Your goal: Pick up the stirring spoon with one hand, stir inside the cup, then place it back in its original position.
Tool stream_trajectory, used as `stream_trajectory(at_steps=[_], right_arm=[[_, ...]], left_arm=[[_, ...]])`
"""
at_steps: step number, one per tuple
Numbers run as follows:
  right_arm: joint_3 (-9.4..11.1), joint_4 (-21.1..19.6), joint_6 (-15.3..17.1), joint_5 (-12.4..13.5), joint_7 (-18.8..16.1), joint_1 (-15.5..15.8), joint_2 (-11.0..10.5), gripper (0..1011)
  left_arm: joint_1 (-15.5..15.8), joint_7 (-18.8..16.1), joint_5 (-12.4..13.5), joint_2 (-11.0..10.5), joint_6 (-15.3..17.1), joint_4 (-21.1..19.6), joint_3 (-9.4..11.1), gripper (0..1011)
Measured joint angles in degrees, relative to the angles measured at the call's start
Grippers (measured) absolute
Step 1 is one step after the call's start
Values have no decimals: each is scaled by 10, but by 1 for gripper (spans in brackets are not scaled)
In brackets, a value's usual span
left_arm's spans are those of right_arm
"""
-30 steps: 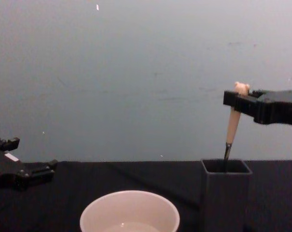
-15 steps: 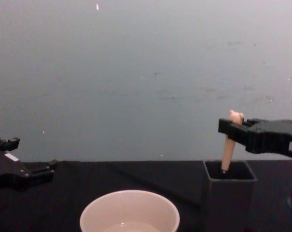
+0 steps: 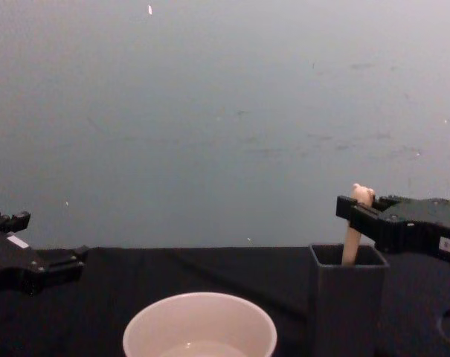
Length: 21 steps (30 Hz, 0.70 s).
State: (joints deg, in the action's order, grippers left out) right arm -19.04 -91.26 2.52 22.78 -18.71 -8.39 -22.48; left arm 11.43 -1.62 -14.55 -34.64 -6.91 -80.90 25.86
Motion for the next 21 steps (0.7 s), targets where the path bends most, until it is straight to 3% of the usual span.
stream_trajectory(at_steps=[21], right_arm=[[7, 17, 12, -16, 0, 5, 16, 213]], left_arm=[[0, 0, 0, 0, 0, 0, 0, 1001]])
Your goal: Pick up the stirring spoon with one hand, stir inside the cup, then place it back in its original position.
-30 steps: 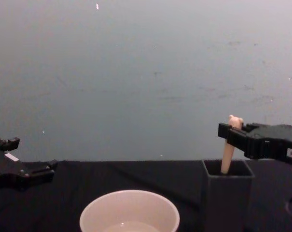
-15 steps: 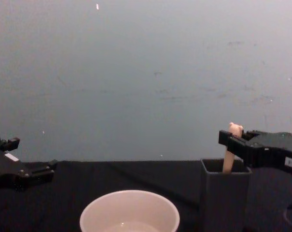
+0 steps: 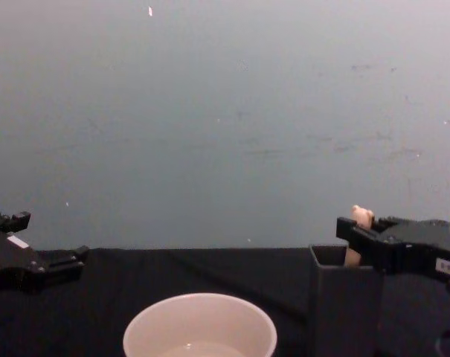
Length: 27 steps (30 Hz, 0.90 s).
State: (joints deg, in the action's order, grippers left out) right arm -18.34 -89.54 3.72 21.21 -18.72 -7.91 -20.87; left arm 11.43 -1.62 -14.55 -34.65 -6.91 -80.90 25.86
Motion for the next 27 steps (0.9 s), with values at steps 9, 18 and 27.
stream_trajectory(at_steps=[9, 18, 27], right_arm=[[0, 0, 0, 0, 0, 0, 0, 213], [0, -1, -1, 1, 0, 0, -1, 270], [0, -1, -1, 2, 0, 0, -1, 553]], left_arm=[[0, 0, 0, 0, 0, 0, 0, 1001], [0, 0, 0, 0, 0, 0, 0, 1001], [0, 0, 0, 0, 0, 0, 0, 1001]])
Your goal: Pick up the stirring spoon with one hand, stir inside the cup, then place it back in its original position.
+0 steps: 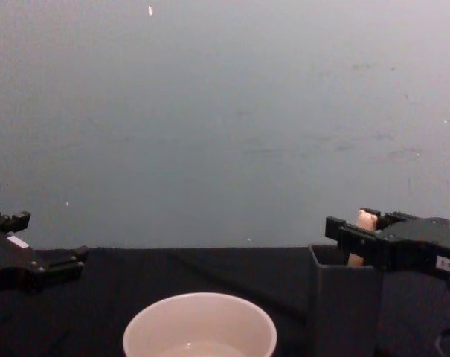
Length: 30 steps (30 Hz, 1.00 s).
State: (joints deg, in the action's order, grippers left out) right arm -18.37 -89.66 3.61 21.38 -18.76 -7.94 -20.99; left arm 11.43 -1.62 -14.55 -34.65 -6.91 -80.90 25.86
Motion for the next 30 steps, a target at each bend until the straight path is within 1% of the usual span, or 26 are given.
stream_trajectory(at_steps=[1, 4, 5, 6, 7, 8, 10, 11, 12, 14, 15, 16, 20, 24, 26, 27, 28, 29, 30], right_arm=[[0, 0, 0, 0, 0, 0, 0, 553], [0, 0, 0, 0, 0, 0, 0, 674], [0, 0, 0, 0, 0, 0, 0, 693], [0, 0, 0, 0, 0, 0, 0, 751], [0, 0, 0, 0, 0, 0, 0, 751], [0, 0, 0, 0, 0, 0, 0, 790], [0, 0, 0, 0, 0, 0, 0, 827], [0, 0, 0, 1, 0, 0, 0, 880], [0, 0, 0, 1, 0, 0, 0, 891], [0, 0, 0, 1, 0, 0, 0, 960], [0, 0, 0, 1, 0, 0, 0, 960], [0, 0, 0, 1, 0, 0, 0, 992], [0, 0, 0, 1, 0, 0, 0, 1004], [9, -7, -16, 2, -2, -1, 2, 1004], [18, -14, -29, 3, 1, -2, 4, 1004], [27, -19, -39, 3, 7, -3, 6, 1004], [32, -21, -44, 3, 11, -4, 8, 1004], [36, -22, -49, 2, 17, -5, 10, 1004], [47, -23, -57, -3, 31, -7, 15, 1004]], left_arm=[[0, 0, 0, 0, 0, 0, 0, 1001], [0, 0, 0, 0, 0, 0, 0, 1001], [0, 0, 0, 0, 0, 0, 0, 1001], [0, 0, 0, 0, 0, 0, 0, 1001], [0, 0, 0, 0, 0, 0, 0, 1001], [0, 0, 0, 0, 0, 0, 0, 1001], [0, 0, 0, 0, 0, 0, 0, 1001], [0, 0, 0, 0, 0, 0, 0, 1001], [0, 0, 0, 0, 0, 0, 0, 1001], [0, 0, 0, 0, 0, 0, 0, 1001], [0, 0, 0, 0, 0, 0, 0, 1001], [0, 0, 0, 0, 0, 0, 0, 1001], [0, 0, 0, 0, 0, 0, 0, 1001], [0, 0, 0, 0, 0, 0, 0, 1001], [0, 0, 0, 0, 0, 0, 0, 1001], [0, 0, 0, 0, 0, 0, 0, 1001], [0, 0, 0, 0, 0, 0, 0, 1001], [0, 0, 0, 0, 0, 0, 0, 1001], [0, 0, 0, 0, 0, 0, 0, 1001]])
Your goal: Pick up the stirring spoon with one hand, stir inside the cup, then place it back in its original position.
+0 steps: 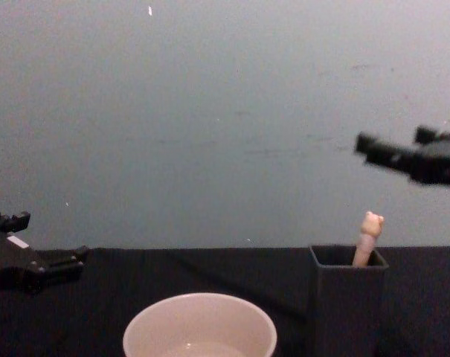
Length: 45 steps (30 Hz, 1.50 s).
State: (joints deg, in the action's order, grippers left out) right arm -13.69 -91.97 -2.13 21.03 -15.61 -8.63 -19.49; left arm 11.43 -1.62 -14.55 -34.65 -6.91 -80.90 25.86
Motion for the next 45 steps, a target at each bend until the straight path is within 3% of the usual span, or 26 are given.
stream_trajectory(at_steps=[4, 10, 16, 25, 45], right_arm=[[20, 16, -19, -35, 46, -9, 13, 1004], [24, 81, -31, -112, 106, -22, 24, 1004], [16, 130, -17, -143, 113, -24, 30, 1004], [15, 162, 1, -157, 98, -25, 41, 1004], [15, 162, 1, -157, 100, -25, 39, 1004]], left_arm=[[0, 0, 0, 0, 0, 0, 0, 1001], [0, 0, 0, 0, 0, 0, 0, 1001], [0, 0, 0, 0, 0, 0, 0, 1001], [0, 0, 0, 0, 0, 0, 0, 1001], [0, 0, 0, 0, 0, 0, 0, 1001]])
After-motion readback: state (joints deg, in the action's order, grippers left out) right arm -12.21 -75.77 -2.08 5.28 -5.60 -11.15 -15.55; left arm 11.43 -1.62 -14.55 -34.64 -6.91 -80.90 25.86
